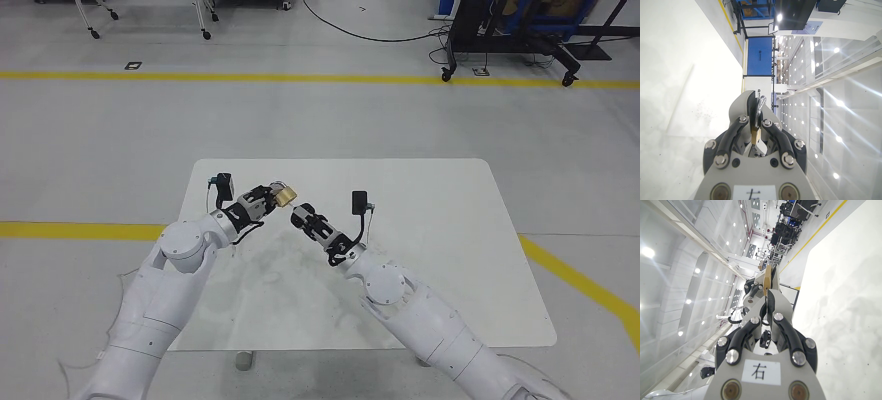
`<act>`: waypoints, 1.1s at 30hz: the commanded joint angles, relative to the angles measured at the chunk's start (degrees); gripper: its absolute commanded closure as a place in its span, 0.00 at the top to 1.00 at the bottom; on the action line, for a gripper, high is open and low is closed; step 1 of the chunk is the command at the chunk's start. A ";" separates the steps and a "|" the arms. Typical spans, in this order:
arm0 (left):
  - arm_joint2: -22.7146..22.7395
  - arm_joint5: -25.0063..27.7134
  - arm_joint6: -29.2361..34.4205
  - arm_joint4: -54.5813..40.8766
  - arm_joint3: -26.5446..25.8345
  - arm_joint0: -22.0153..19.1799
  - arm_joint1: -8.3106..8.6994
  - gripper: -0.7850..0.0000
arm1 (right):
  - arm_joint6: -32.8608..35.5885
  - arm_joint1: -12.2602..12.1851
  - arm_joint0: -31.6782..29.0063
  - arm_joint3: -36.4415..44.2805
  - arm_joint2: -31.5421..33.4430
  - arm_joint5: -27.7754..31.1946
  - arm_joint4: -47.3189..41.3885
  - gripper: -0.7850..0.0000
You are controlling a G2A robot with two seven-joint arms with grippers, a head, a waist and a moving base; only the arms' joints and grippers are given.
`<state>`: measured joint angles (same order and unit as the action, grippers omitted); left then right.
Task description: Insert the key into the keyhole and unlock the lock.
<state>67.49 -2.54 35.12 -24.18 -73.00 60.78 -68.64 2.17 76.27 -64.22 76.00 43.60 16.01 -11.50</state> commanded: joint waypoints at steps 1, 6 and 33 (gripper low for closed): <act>0.05 -0.02 0.03 0.03 0.00 0.01 -0.02 0.00 | -0.06 0.15 -0.14 -0.09 0.27 0.02 0.15 0.00; 0.19 0.02 -0.04 0.06 -0.09 0.11 -0.08 0.00 | 0.09 0.55 -0.41 -0.24 0.86 -0.11 0.71 0.00; 1.07 0.14 -0.37 0.22 -0.72 0.76 -0.32 0.00 | 1.67 2.69 -1.68 -0.14 2.90 0.24 3.16 0.00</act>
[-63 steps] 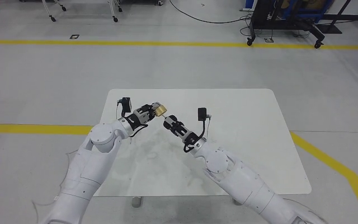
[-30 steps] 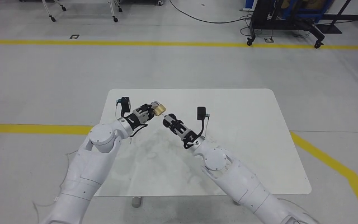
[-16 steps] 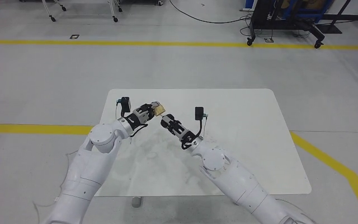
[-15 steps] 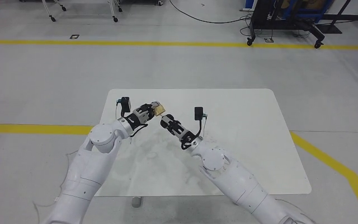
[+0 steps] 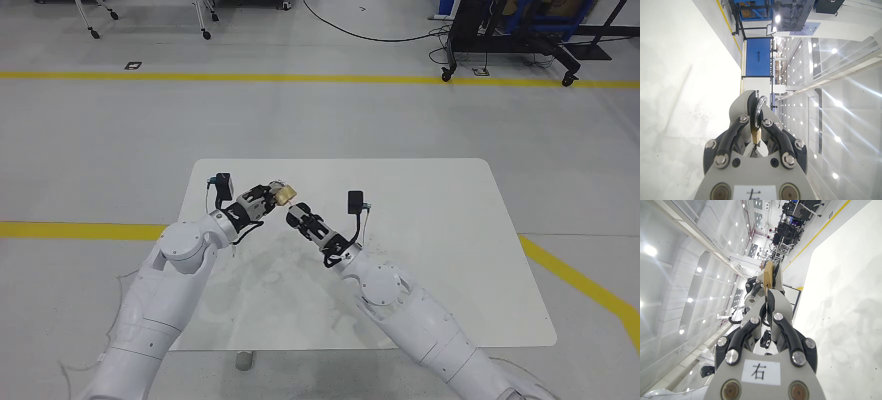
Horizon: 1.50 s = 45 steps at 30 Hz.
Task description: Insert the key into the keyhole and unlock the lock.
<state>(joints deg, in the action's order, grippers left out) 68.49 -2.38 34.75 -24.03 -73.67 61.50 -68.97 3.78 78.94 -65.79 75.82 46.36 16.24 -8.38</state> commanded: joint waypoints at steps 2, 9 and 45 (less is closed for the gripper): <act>0.21 0.01 0.12 0.17 -0.16 0.14 0.03 0.00 | 0.14 0.10 -0.32 0.00 0.49 0.00 0.19 0.00; 0.35 0.32 0.80 0.68 -0.52 0.38 0.06 0.00 | 1.09 0.40 -0.82 -0.08 1.35 -0.38 0.38 0.00; 0.98 1.78 7.30 5.52 -0.32 -0.37 0.77 0.00 | 13.31 0.02 -2.04 1.11 6.18 -0.29 4.18 0.00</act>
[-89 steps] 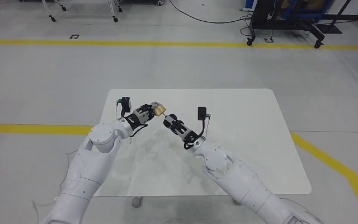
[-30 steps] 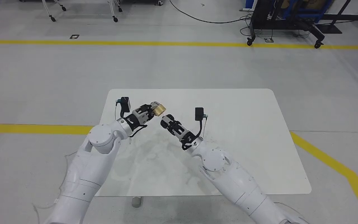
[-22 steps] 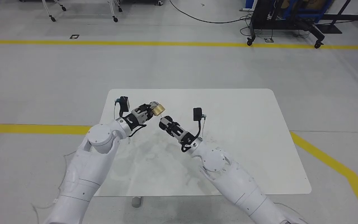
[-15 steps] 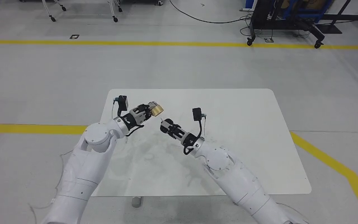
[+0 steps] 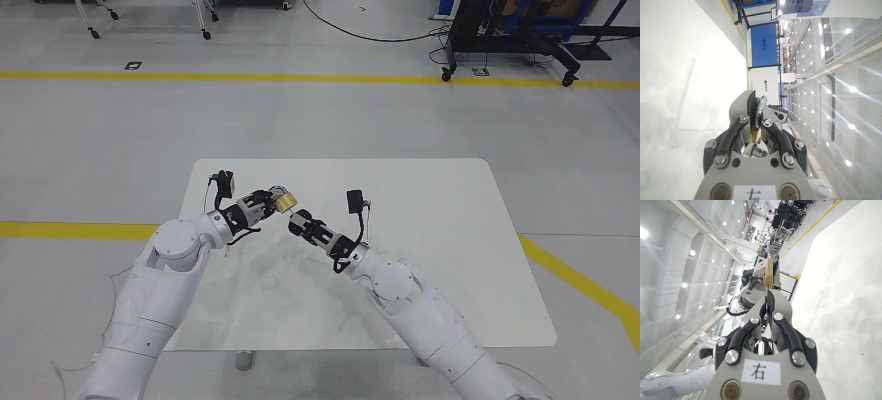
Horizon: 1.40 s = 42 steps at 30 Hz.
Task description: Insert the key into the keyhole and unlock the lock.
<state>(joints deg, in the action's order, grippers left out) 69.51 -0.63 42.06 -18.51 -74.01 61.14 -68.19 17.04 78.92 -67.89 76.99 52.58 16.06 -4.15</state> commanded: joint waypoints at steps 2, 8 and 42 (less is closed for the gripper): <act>-0.10 0.06 -0.07 -0.01 0.05 -0.03 -0.03 0.00 | 0.11 0.15 0.14 -0.22 -0.07 -0.23 -0.18 0.00; -0.17 0.10 -0.11 -0.04 0.14 -0.10 -0.04 0.00 | 0.28 0.38 0.23 -0.54 -0.02 -0.20 -0.21 0.00; -0.29 0.27 0.34 0.45 0.09 -0.14 0.03 0.00 | 1.61 1.15 -0.49 -0.66 0.94 0.00 -0.77 0.00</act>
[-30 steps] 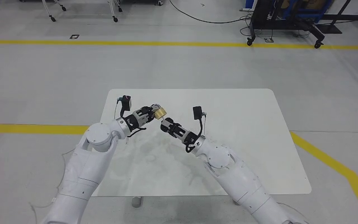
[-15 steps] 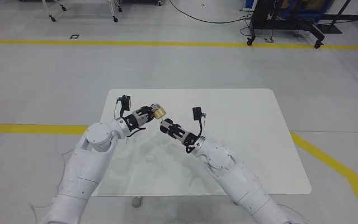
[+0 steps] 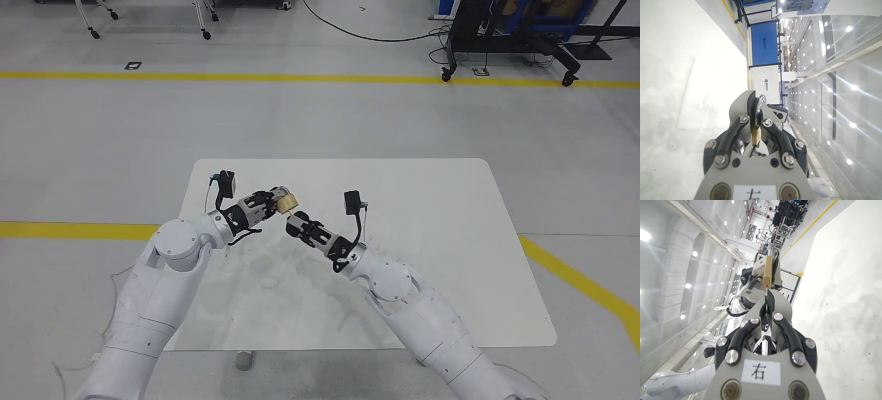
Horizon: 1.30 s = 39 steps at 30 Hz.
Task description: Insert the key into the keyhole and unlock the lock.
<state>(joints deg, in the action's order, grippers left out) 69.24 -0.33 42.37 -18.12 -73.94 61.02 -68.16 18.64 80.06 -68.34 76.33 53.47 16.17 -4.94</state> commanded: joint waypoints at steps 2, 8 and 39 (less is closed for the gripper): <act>-0.04 -0.04 -0.02 0.15 0.04 -0.06 0.00 0.00 | 0.05 0.04 -0.09 0.08 0.12 -0.21 0.04 0.00; -0.15 0.32 0.15 0.41 -0.12 -0.04 0.02 0.00 | 0.38 0.19 0.02 -0.16 0.21 -0.47 -0.13 0.00; -1.18 -2.12 -1.40 0.79 1.05 -0.85 -0.23 0.00 | 0.54 0.45 -0.84 -0.10 2.23 -0.54 -0.57 0.73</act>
<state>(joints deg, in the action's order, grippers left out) 67.95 -2.15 41.27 -17.02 -72.99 60.14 -68.37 19.13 80.52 -69.13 76.19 55.57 15.51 -5.31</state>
